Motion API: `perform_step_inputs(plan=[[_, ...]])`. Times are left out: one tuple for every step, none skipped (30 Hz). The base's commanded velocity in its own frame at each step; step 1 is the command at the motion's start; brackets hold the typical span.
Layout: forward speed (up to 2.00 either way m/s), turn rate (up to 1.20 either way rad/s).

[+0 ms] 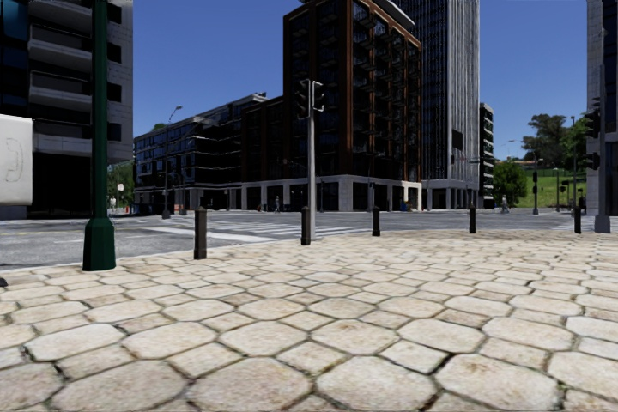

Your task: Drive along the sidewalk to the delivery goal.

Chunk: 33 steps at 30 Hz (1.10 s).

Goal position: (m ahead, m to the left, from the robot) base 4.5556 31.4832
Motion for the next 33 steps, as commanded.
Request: perform_step_inputs(plan=[[2.0, -1.2], [2.0, -1.2], [2.0, -1.2], [2.0, -1.2], [2.0, -1.2], [2.0, -1.2], [2.0, -1.2], [2.0, -1.2], [2.0, -1.2], [2.0, -1.2], [2.0, -1.2], [2.0, -1.2], [2.0, -1.2], [2.0, -1.16], [2.0, -1.16], [2.0, -0.45], [2.0, -0.17], [2.0, -0.01], [2.0, 0.0], [2.0, 0.0], [2.0, 0.0], [2.0, 0.0], [2.0, 0.0], [2.0, 0.0], [2.0, 0.0], [2.0, 0.0], [2.0, 0.0], [2.0, 0.0], [2.0, 0.0], [2.0, 0.0], [2.0, 0.0], [2.0, 0.0], [2.0, 0.0]])
